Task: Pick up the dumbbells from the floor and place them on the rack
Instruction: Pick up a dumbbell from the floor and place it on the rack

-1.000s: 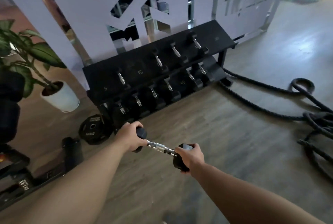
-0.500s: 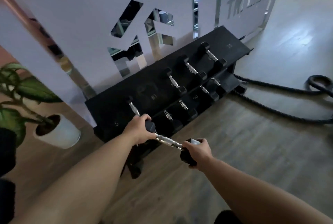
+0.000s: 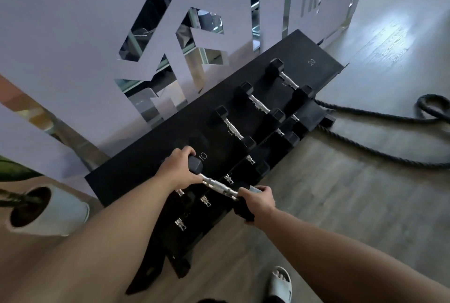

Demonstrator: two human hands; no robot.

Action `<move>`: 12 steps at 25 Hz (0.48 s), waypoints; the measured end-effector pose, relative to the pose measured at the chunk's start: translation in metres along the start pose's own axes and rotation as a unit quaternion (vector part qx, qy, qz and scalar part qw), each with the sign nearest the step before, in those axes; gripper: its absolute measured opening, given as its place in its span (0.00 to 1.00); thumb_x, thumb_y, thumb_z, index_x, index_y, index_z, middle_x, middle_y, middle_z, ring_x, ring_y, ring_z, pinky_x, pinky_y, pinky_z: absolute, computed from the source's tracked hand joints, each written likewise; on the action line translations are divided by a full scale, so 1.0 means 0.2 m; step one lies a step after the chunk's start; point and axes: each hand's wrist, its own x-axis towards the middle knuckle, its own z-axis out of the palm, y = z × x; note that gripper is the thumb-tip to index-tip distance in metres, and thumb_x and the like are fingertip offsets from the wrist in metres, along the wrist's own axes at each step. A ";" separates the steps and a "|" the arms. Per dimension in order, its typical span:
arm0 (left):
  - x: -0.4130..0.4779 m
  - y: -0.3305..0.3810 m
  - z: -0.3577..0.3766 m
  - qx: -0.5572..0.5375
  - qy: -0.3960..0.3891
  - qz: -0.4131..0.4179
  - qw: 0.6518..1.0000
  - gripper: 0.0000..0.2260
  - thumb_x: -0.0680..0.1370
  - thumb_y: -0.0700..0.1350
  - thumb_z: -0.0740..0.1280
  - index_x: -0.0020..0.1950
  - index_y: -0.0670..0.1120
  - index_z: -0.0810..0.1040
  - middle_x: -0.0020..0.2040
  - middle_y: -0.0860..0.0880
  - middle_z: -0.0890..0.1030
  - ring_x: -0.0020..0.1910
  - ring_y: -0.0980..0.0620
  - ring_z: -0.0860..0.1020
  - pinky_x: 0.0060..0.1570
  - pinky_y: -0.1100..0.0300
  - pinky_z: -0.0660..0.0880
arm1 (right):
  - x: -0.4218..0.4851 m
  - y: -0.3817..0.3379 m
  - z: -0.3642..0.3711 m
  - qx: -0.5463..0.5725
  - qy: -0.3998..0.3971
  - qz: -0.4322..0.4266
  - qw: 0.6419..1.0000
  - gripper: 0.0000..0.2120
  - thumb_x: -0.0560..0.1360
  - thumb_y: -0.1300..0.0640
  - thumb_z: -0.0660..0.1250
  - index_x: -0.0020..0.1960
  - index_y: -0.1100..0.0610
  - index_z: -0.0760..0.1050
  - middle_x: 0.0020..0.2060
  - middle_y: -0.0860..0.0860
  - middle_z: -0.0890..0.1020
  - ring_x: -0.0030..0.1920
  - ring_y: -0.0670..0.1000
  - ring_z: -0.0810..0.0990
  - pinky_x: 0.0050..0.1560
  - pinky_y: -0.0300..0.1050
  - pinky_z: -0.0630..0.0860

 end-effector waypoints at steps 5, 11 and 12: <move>0.41 -0.19 -0.06 0.010 -0.026 0.031 0.999 0.34 0.65 0.57 0.80 0.66 0.57 0.69 0.58 0.51 0.70 0.50 0.51 0.75 0.44 0.56 0.76 | 0.25 -0.16 0.30 0.005 0.041 0.007 0.999 0.35 0.58 0.46 0.78 0.61 0.46 0.70 0.61 0.55 0.76 0.51 0.58 0.84 0.38 0.52 0.86; 0.94 -0.34 -0.09 0.088 -0.037 0.127 0.987 0.31 0.67 0.57 0.79 0.65 0.56 0.69 0.58 0.51 0.68 0.54 0.47 0.72 0.46 0.52 0.77 | 0.56 -0.24 0.67 0.016 0.104 0.005 0.994 0.39 0.61 0.45 0.80 0.69 0.52 0.72 0.54 0.51 0.82 0.48 0.52 0.84 0.46 0.48 0.85; 1.04 -0.36 -0.09 0.099 -0.043 0.144 0.984 0.31 0.67 0.57 0.79 0.65 0.56 0.69 0.58 0.51 0.68 0.54 0.47 0.72 0.47 0.51 0.78 | 0.61 -0.26 0.74 0.029 0.113 0.017 0.993 0.38 0.60 0.45 0.80 0.68 0.52 0.74 0.53 0.51 0.83 0.49 0.53 0.85 0.48 0.49 0.85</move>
